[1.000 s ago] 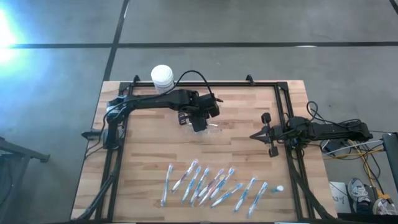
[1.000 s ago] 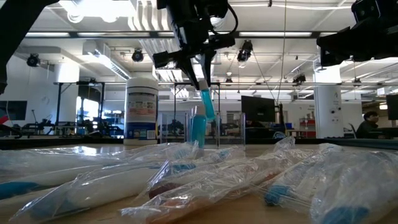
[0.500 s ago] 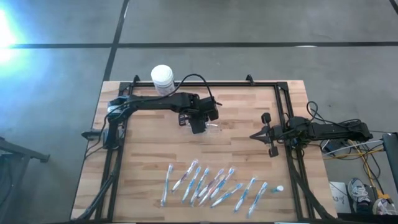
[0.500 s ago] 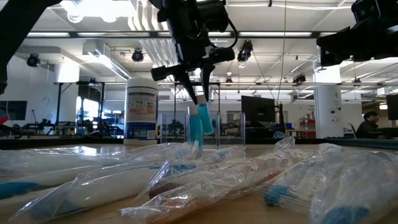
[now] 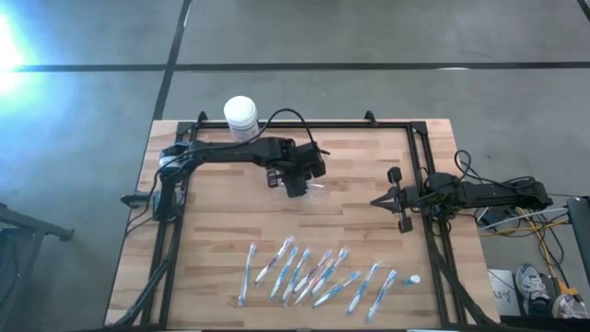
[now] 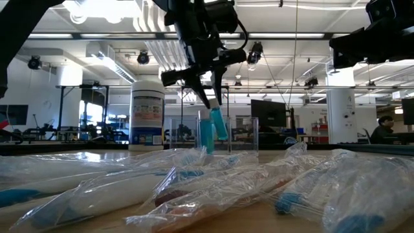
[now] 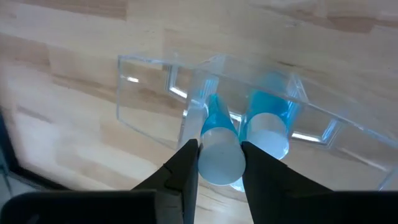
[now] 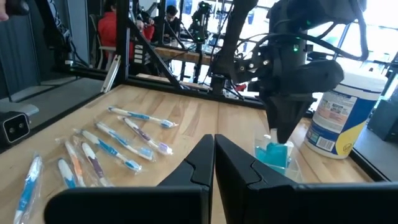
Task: Pick & Place toothbrushing station
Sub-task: Put the blue mouthwash into the transparent bin organizer, then adjust the transparent bin organizer
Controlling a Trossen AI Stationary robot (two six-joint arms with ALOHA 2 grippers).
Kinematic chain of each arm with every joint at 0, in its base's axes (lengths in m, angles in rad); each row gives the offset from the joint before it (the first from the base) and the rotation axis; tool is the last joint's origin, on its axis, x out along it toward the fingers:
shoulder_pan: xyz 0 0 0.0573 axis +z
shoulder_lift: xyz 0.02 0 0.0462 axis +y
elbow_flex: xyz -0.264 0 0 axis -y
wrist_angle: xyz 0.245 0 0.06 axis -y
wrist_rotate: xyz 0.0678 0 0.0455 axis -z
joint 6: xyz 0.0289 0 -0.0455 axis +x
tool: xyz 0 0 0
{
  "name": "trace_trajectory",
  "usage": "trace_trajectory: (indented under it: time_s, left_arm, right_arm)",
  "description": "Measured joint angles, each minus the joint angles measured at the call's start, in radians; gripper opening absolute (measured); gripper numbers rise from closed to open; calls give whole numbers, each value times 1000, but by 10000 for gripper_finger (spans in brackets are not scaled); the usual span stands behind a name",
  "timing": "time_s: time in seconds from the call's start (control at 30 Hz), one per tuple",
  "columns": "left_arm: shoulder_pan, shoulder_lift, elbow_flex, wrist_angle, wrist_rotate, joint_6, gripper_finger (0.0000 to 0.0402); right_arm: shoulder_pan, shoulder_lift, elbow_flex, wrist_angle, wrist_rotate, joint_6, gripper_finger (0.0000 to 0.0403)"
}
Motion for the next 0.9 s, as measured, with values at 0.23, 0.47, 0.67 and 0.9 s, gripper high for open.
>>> trace_trajectory:
  time_s: [0.23, 0.47, 0.67, 0.9]
  left_arm:
    - [4, 0, 0, 8, 1, -52, 139]
    - [4, 0, 0, 13, 2, -76, 145]
    - [4, 0, 3, 22, 2, -97, 146]
    - [5, -4, 41, 40, 2, -175, 147]
  right_arm:
    - [0, 0, 0, 0, 0, 0, 8]
    - [0, 0, 0, 0, -1, 0, 8]
    - [0, 0, 0, 0, -1, 0, 8]
    - [0, 0, 0, 0, -1, 0, 8]
